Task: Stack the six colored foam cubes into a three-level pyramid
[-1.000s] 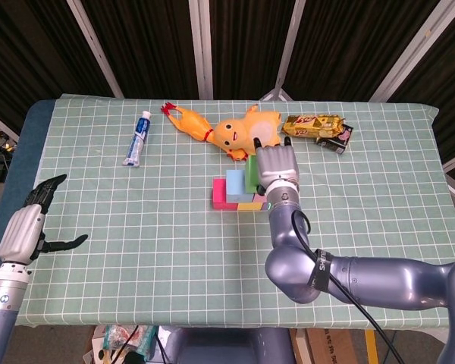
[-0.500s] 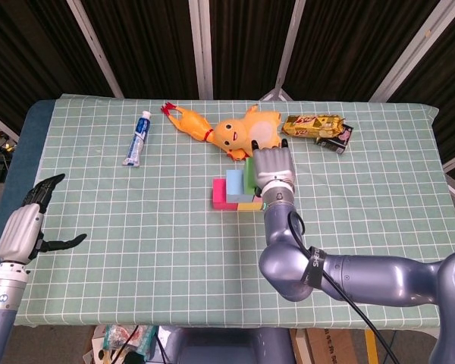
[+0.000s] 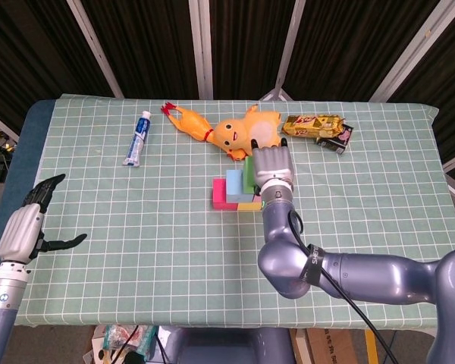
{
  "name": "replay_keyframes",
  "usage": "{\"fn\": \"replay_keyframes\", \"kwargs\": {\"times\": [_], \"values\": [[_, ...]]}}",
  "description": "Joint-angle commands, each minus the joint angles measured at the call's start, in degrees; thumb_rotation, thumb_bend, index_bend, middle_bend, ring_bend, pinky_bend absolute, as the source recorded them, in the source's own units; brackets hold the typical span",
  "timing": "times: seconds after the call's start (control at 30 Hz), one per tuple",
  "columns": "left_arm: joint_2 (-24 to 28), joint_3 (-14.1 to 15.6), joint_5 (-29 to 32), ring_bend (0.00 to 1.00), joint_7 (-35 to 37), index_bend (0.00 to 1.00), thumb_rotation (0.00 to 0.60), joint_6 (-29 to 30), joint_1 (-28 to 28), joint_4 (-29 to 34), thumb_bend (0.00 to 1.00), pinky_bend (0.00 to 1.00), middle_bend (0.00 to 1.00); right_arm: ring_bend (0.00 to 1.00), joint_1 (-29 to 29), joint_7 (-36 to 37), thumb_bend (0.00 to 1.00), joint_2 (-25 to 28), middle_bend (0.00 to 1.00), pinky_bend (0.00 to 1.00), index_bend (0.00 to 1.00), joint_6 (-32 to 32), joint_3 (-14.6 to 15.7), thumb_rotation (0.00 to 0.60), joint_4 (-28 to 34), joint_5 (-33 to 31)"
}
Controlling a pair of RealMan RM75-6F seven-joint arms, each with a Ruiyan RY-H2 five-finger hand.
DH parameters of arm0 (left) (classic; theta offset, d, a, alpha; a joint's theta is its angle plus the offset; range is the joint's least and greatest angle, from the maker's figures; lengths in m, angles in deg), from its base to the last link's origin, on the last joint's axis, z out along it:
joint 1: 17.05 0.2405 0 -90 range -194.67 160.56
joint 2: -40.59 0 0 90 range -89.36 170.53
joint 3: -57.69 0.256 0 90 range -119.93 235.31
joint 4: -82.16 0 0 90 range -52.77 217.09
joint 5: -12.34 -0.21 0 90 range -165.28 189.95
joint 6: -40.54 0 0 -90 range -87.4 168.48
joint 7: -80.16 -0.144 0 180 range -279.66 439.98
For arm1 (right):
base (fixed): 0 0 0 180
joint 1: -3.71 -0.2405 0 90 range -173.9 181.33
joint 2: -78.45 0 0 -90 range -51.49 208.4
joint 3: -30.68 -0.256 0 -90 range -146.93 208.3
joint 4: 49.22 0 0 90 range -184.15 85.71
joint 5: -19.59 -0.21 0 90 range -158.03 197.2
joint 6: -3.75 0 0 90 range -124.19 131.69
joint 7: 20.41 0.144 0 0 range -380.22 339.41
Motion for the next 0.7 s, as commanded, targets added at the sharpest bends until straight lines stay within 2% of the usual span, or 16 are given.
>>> {"fn": "replay_keyframes", "kwargs": {"times": [0.03, 0.7], "values": [[-0.01, -0.02, 0.04, 0.0, 0.01, 0.0, 0.6, -0.01, -0.01, -0.04, 0.13, 0.03, 0.05, 0.23, 0.16, -0.17, 0.31, -0.25, 0.39, 0.0, 0.0, 0.09, -0.2, 0.6, -0.21, 0.12], [-0.01, -0.21, 0.71, 0.0, 0.28, 0.0, 0.6, -0.46, -0.14, -0.37, 0.13, 0.03, 0.04, 0.23, 1.24, -1.55, 0.31, -2.43, 0.39, 0.0, 0.0, 0.59, -1.41, 0.6, -1.59, 1.71]]}}
